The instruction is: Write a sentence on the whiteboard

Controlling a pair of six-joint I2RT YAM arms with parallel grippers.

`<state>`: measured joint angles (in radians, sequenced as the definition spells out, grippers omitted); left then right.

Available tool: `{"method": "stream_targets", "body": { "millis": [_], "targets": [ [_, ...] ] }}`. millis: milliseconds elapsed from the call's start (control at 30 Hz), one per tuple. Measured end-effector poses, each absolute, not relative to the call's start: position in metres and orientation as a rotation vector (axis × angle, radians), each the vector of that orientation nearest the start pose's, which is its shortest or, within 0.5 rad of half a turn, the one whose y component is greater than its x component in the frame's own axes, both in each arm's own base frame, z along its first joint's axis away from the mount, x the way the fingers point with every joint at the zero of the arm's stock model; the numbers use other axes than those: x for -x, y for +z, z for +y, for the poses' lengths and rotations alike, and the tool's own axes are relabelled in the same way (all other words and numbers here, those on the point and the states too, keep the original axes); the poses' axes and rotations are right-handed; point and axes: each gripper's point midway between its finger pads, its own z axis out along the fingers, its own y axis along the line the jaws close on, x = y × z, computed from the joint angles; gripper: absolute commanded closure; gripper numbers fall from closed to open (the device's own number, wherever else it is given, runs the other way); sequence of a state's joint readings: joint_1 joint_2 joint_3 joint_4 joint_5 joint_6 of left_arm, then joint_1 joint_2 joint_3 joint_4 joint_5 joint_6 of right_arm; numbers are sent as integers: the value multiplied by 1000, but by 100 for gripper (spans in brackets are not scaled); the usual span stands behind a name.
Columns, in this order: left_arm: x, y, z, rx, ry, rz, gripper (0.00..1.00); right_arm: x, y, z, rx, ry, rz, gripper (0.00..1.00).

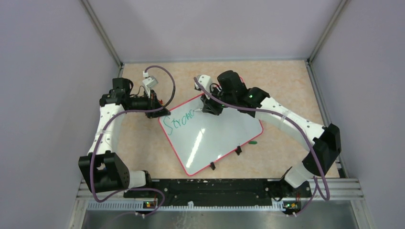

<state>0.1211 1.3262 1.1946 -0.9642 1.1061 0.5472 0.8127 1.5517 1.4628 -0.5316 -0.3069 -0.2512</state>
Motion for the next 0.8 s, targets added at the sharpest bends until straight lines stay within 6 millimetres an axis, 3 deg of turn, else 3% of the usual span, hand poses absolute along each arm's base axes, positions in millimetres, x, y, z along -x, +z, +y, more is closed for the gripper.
{"method": "stream_targets", "body": {
  "millis": [500,800],
  "targets": [
    [-270,227,-115,-763,-1071,2024,100,-273,240,351,1289,646,1825,100],
    [-271,226,-115,-764,-1067,2024,100,-263,229,347,1307,675,1840,100]
  ]
}}
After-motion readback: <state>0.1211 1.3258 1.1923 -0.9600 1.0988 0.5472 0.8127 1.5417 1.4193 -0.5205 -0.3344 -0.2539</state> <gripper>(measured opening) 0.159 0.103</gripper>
